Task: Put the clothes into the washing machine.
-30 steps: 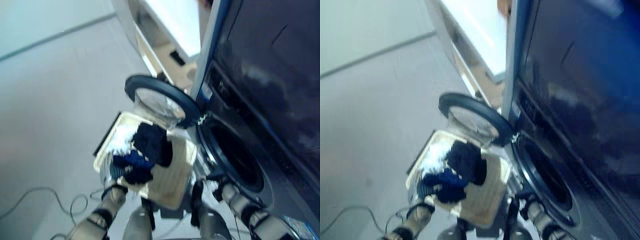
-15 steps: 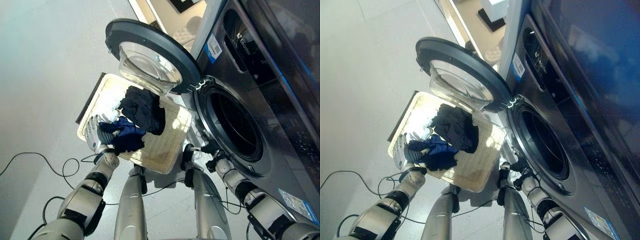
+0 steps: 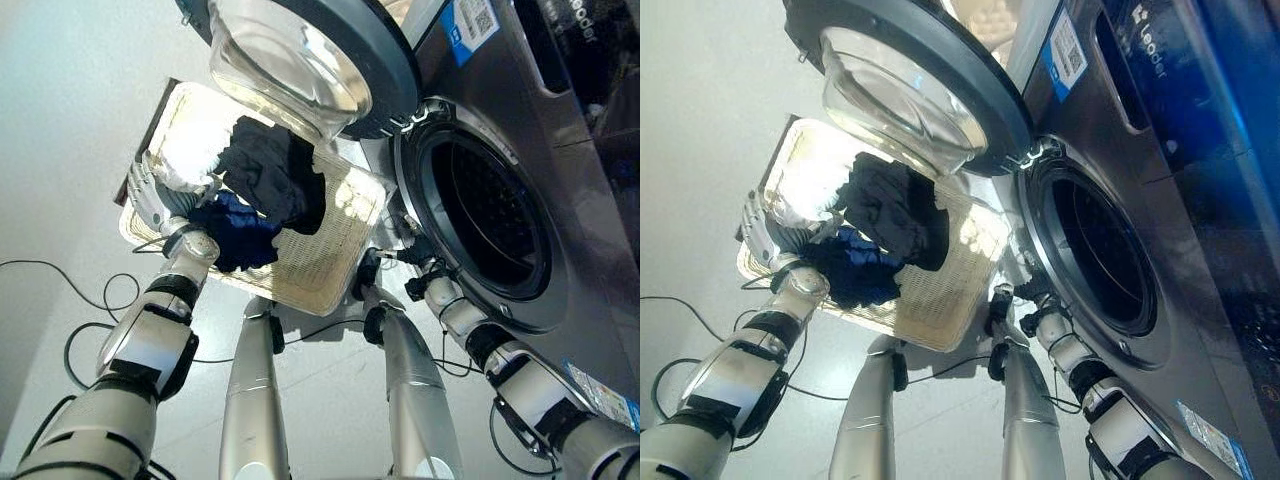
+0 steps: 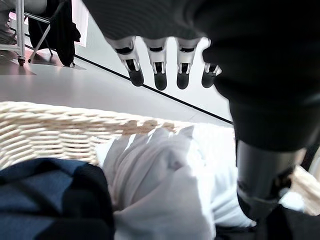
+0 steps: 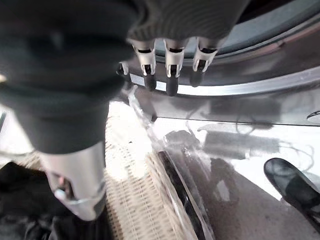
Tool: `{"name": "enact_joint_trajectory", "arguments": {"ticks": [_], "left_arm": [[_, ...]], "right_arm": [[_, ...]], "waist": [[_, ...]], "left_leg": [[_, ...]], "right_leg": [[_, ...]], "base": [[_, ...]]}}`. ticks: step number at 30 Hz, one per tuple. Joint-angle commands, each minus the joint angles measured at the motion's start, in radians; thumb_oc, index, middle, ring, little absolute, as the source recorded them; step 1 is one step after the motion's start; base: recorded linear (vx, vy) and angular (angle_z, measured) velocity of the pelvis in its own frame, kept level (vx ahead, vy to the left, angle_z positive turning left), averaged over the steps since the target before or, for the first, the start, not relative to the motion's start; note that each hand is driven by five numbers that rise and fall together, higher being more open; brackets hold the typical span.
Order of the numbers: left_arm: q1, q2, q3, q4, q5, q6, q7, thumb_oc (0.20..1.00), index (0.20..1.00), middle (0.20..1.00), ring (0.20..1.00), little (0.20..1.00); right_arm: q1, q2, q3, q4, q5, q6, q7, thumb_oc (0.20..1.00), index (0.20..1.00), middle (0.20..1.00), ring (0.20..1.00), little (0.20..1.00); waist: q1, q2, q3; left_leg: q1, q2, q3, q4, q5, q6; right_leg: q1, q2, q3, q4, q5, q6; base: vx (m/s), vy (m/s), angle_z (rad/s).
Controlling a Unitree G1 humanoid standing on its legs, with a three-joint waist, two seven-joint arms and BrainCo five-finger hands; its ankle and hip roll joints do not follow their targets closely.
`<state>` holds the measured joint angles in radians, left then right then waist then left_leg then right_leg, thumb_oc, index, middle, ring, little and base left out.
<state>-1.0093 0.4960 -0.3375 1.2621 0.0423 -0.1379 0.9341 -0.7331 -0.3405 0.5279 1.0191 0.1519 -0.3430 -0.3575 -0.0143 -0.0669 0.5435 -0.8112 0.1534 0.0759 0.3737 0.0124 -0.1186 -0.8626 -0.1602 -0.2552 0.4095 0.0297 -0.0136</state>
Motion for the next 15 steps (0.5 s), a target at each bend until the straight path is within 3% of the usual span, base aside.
{"name": "enact_joint_trajectory", "arguments": {"ticks": [1,15], "left_arm": [[-0.033,0.055,0.01,0.024,-0.037,0.019,0.014,1.0,1.0,1.0,1.0,1.0],[-0.153,0.062,-0.075,0.102,-0.053,0.109,-0.145,1.0,1.0,1.0,1.0,1.0]], "right_arm": [[0.035,-0.043,0.013,-0.085,0.032,-0.043,-0.029,1.0,1.0,1.0,1.0,1.0],[-0.012,-0.078,0.019,-0.137,0.083,-0.044,-0.059,1.0,1.0,1.0,1.0,1.0]], "waist": [[-0.001,0.013,-0.023],[-0.023,-0.004,-0.023]], "left_leg": [[-0.059,-0.03,0.011,-0.067,0.104,-0.043],[-0.156,-0.05,0.005,-0.053,0.098,-0.041]], "right_leg": [[0.001,0.016,0.017,0.098,-0.113,0.095],[-0.093,0.018,0.024,0.079,-0.075,0.11]], "base": [[0.0,0.0,0.0],[0.02,0.018,0.0]]}}
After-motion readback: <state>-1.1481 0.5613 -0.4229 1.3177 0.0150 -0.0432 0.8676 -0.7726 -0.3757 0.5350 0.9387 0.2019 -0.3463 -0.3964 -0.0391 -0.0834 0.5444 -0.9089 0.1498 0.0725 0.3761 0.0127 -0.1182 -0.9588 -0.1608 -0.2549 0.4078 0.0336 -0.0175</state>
